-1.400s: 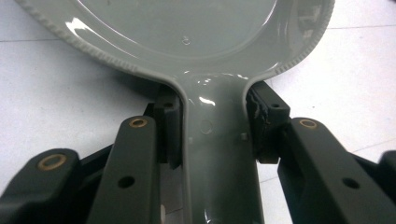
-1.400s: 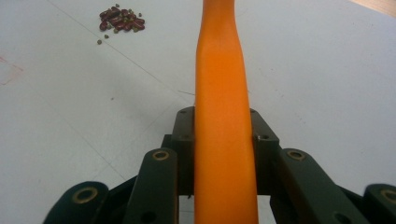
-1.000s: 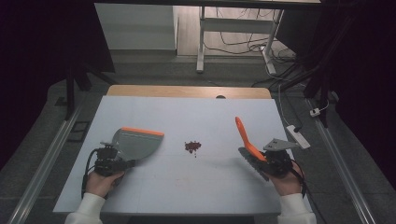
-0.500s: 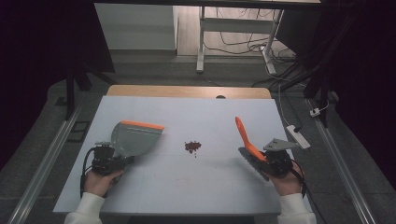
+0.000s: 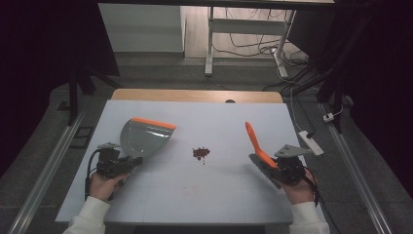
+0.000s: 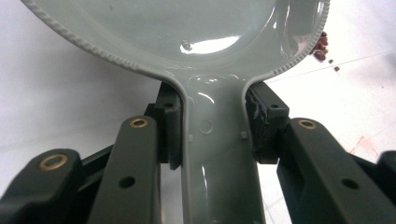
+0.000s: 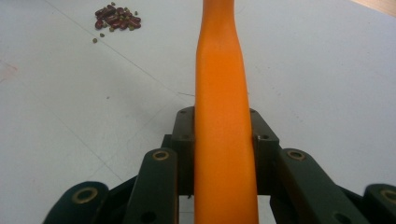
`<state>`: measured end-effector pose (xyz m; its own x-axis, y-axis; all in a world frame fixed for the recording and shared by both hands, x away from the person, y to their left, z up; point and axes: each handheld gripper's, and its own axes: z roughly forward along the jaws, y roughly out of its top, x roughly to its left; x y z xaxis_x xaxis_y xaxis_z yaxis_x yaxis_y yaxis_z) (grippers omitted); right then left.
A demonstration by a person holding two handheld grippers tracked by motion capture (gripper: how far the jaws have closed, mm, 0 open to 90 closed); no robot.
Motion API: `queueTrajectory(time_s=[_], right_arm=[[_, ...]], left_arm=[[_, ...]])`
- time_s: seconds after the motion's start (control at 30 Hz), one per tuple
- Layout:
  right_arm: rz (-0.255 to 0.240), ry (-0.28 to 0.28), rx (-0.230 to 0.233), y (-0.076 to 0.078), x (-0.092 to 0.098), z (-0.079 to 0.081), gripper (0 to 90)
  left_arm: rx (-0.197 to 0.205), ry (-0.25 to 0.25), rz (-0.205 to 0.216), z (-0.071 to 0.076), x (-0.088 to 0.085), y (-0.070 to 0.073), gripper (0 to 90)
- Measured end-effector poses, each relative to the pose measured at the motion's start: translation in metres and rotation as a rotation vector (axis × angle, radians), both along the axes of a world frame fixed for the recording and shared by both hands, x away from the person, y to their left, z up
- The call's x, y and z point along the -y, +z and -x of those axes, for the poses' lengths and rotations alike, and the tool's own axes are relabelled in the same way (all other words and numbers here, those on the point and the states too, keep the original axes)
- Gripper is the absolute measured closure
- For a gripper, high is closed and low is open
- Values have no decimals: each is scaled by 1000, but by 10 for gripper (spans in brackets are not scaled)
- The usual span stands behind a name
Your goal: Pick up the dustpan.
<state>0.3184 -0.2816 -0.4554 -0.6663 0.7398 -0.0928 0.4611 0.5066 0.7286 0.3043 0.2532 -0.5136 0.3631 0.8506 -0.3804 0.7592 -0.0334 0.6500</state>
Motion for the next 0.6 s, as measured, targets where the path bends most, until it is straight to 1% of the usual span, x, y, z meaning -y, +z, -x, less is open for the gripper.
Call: queueTrajectory(time_s=[0.07, 0.13, 0.23, 0.33, 0.5, 0.6], right_arm=[[-6, -5, -2, 0, 0, -1, 700], [-7, -10, -1, 0, 0, -2, 700], [-4, -25, -4, -1, -1, -4, 700], [-12, -36, -8, -2, -1, -5, 700], [-27, -36, -2, -2, -2, -8, 700], [-35, -34, 0, -1, -5, -9, 700]], left_arm=[[13, -25, -11, -6, 1, 0, 621], [13, -45, -14, -11, 2, 1, 621], [24, -75, -16, -13, 3, 2, 621], [36, -99, -15, -11, 2, 2, 621], [52, -130, -19, -3, 1, 6, 621], [53, -140, -21, 1, 2, 7, 621]])
